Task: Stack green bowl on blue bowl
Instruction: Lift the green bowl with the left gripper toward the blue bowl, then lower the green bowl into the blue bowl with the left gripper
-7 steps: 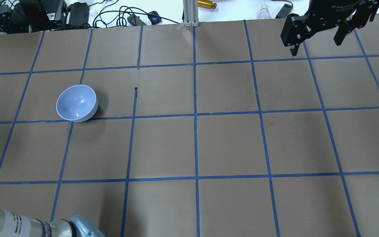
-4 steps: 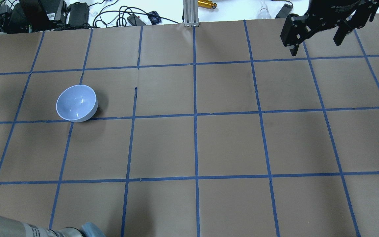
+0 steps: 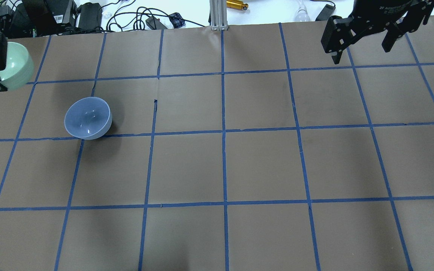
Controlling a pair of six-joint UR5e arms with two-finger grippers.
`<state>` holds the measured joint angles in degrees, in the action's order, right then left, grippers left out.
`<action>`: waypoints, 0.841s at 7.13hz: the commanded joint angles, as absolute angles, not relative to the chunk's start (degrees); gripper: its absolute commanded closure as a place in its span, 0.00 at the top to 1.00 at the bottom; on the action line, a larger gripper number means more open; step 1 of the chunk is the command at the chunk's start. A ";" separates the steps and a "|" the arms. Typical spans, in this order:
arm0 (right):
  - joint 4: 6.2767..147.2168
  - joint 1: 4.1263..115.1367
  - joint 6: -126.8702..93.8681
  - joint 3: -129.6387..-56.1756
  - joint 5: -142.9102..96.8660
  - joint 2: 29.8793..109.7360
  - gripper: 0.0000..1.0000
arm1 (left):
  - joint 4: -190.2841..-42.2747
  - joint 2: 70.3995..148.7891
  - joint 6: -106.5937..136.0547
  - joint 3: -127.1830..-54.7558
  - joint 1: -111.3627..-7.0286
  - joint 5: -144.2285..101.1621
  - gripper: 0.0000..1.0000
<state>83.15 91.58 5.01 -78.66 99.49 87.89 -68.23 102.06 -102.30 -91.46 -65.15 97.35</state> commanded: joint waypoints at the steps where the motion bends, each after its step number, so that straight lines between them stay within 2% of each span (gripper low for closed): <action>1: 83.14 91.58 5.01 -78.66 99.49 87.89 1.00 | -71.27 103.44 -81.15 -93.33 -71.70 96.60 0.00; 3: 83.14 91.50 5.01 -78.66 99.49 87.89 1.00 | -69.18 103.80 -71.39 -98.68 -75.82 97.11 0.00; 6: 83.14 91.50 5.01 -78.66 99.49 87.89 1.00 | -68.99 104.32 -67.94 -100.55 -78.22 97.21 0.00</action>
<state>83.15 91.55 5.01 -78.66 99.49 87.89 -68.96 104.11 -68.49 -99.99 -77.75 97.11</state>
